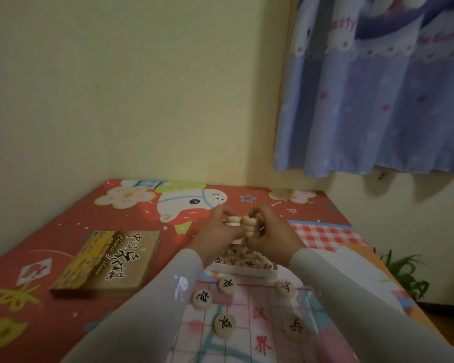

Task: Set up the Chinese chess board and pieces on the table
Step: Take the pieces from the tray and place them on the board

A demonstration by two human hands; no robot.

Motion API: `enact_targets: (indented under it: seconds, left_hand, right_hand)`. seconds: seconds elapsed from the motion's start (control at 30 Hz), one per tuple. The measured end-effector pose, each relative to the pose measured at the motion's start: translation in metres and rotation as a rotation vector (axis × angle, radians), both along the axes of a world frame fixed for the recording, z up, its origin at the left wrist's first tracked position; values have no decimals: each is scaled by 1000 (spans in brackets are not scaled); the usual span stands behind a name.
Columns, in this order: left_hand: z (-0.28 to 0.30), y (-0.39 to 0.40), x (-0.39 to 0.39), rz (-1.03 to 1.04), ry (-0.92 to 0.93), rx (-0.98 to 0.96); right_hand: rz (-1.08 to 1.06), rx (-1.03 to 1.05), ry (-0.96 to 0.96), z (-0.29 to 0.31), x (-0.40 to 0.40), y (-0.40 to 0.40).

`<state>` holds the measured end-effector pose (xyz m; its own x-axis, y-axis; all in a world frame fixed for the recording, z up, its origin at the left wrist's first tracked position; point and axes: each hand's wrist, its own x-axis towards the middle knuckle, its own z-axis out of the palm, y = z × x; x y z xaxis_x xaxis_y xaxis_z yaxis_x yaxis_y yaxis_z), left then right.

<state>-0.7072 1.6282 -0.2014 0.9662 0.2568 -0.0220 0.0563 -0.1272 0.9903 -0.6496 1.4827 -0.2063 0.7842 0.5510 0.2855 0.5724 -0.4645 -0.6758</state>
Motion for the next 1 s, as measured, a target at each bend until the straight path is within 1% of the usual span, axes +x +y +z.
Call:
enact_targets:
  seconds: [0.1,0.17,0.2,0.33,0.43,0.53,0.73,0.83,0.9,1.0]
  left_hand:
    - [4,-14,-26,106,53,-251]
    - [8,-21,-45,166,65,-389]
    - [7,-23,-49,184,64,-425]
    - [8,-29,-93,244,72,-444]
    - [7,-27,-113,221,97,-555]
    - [4,-20,-130,240,102,-608]
    - [0,-21,-153,265,175,-649]
    - [1,-28,-161,199,207,-740]
    - [-1,-31,-165,161,232,-838]
    - [-6,-32,-172,165,235,-949]
  right_hand:
    - [28,-22,66,7,-34,-5]
    - [48,-18,108,9,-57,-7]
    - [54,-6,126,8,-65,-7]
    - [60,-23,140,8,-105,-10]
    - [66,-2,149,9,-118,-12]
    - [111,54,174,13,-138,-12]
    - [131,112,91,23,-164,-9]
    - [163,71,57,23,-179,-4]
    - [180,56,44,18,-187,-1]
    - [199,42,7,9,-195,2]
